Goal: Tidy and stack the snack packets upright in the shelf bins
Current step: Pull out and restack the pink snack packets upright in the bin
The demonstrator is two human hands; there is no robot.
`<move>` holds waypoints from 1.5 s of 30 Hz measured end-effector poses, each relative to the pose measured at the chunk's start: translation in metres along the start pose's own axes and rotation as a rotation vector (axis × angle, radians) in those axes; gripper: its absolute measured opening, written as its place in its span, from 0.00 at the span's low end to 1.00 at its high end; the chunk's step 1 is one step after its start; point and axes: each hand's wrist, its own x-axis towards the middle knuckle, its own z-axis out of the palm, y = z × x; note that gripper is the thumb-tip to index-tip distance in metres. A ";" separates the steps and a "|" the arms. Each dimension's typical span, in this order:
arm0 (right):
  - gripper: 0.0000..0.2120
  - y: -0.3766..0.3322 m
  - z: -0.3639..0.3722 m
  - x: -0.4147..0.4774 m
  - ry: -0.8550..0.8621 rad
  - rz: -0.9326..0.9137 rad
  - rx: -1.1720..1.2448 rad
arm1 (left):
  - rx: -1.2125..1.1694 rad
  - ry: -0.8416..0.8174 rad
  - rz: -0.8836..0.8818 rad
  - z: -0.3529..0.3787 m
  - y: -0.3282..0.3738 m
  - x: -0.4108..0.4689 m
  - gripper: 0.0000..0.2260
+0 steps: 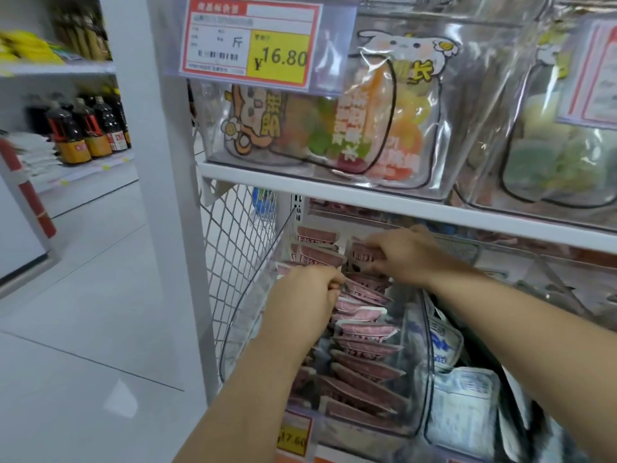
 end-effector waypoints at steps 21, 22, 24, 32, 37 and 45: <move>0.17 0.024 0.004 -0.025 0.001 0.081 0.160 | 0.425 -0.323 0.229 0.029 0.013 0.075 0.10; 0.18 0.024 0.005 -0.026 0.003 0.078 0.180 | 0.367 -0.302 0.193 0.028 0.014 0.075 0.11; 0.18 0.025 0.005 -0.027 0.007 0.076 0.215 | 0.258 -0.260 0.142 0.027 0.015 0.073 0.11; 0.18 0.028 0.005 -0.020 -0.021 -0.020 0.185 | 0.121 -0.125 0.112 0.031 0.016 0.068 0.12; 0.22 0.030 0.001 -0.012 -0.267 -0.003 0.053 | 0.280 -0.014 0.167 0.037 0.012 0.059 0.12; 0.10 0.014 0.000 -0.041 0.175 0.038 0.302 | 0.027 -0.323 0.225 -0.015 0.012 0.040 0.04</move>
